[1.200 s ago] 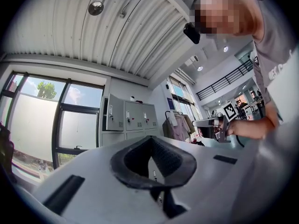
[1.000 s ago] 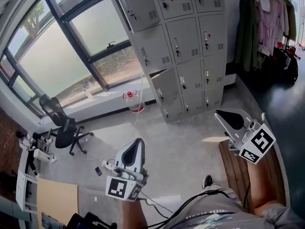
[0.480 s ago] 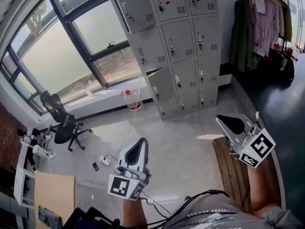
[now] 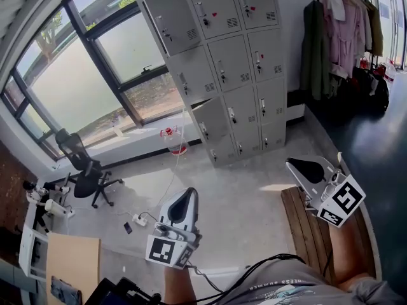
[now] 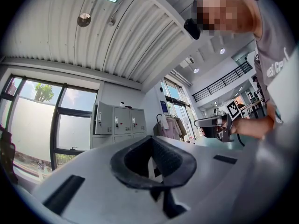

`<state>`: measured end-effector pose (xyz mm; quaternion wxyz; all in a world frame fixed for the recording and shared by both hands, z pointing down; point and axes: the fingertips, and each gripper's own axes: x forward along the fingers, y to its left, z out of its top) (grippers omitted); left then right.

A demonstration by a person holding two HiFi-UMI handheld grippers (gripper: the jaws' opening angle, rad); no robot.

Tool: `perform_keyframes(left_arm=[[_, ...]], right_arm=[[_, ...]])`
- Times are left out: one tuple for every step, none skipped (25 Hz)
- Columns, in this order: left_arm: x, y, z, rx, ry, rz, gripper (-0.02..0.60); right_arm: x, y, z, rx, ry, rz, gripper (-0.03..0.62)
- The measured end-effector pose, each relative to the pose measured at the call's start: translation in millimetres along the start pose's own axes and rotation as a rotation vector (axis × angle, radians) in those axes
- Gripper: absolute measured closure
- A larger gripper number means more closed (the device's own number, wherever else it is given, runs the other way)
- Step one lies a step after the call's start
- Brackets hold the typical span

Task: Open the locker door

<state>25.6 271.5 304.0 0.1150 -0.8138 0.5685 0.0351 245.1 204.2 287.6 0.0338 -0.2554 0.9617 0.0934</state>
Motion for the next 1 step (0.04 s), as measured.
perform_keyframes(left_arm=[[0.6, -2.0, 4.0, 0.001, -0.002, 0.003, 0.575]], right_arm=[[-3.2, -1.5, 2.6, 0.001, -0.001, 0.000, 0.600]])
